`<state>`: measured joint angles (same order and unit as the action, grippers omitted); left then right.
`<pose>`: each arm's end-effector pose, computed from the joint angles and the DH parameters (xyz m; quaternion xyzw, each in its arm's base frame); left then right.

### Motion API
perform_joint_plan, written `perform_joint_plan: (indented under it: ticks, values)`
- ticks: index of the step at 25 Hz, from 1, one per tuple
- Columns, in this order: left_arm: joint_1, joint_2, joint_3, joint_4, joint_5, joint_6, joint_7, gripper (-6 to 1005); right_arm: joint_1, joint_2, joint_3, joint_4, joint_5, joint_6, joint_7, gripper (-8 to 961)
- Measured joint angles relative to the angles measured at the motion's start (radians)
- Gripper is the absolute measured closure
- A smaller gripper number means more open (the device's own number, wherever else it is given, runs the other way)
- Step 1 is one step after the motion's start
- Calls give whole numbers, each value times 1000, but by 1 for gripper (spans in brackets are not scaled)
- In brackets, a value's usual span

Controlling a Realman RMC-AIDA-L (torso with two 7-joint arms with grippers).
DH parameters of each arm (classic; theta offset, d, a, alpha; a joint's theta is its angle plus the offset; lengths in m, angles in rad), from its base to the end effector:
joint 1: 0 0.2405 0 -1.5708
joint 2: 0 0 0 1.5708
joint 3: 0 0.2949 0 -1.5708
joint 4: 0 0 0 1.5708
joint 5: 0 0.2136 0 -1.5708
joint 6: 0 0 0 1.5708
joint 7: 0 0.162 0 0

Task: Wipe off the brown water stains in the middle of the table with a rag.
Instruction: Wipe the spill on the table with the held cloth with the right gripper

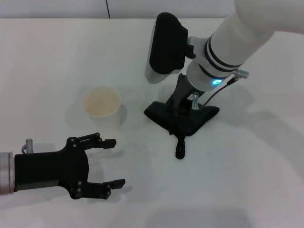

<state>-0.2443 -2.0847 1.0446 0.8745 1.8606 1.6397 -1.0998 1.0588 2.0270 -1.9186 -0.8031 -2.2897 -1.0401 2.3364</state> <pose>-0.3100 0.2695 -0.0474 -0.9754 -0.0540 -0.1946 0.0879 0.1261 0.4368 -0.1433 -0.9676 0.0211 -0.2155 0.1299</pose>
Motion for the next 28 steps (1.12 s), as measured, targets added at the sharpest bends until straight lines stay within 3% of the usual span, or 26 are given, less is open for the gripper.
perform_joint_plan:
  ticks: [17, 28]
  values:
    - [-15, 2, 0, -12, -18, -14, 15, 110, 8, 1, -209, -140, 202, -91, -1, 923]
    - [-17, 3, 2, -32, -18, -14, 21, 110, 31, 1, -97, -40, 63, -19, 0, 923]
